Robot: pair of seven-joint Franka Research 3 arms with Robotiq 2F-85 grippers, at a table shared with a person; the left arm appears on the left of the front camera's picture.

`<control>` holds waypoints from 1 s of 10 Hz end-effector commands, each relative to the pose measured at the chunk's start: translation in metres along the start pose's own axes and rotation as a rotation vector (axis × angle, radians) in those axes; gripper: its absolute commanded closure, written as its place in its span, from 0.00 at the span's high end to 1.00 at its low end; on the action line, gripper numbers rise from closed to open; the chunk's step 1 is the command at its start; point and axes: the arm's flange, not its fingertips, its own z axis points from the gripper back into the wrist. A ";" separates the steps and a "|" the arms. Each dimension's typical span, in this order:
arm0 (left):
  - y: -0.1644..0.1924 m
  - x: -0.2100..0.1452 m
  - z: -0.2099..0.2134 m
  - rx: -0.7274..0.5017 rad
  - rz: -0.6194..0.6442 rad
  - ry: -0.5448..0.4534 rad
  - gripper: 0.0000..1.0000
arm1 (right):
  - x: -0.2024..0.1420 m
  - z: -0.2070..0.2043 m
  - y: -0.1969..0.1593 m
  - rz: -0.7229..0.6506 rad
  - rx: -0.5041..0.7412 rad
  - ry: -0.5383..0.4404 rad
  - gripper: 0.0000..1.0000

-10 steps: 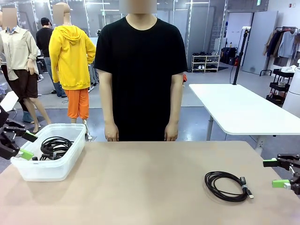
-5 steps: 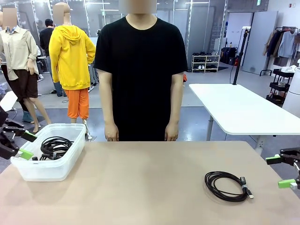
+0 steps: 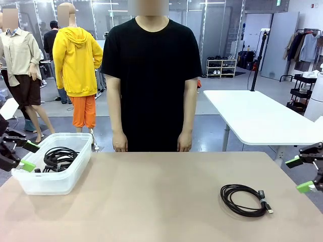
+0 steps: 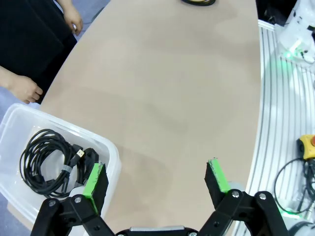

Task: Organize and store the cables.
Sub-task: Place the USB Extension Cable into the Organizing box.

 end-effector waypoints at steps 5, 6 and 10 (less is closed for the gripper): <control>0.002 0.001 0.001 -0.001 0.016 0.003 1.00 | 0.023 -0.025 -0.003 -0.077 -0.001 0.145 1.00; 0.002 0.001 0.001 -0.001 0.016 0.003 1.00 | 0.025 -0.027 -0.005 -0.082 -0.008 0.151 1.00; 0.002 0.001 0.001 -0.001 0.016 0.003 1.00 | 0.024 -0.044 -0.018 -0.147 -0.020 0.279 1.00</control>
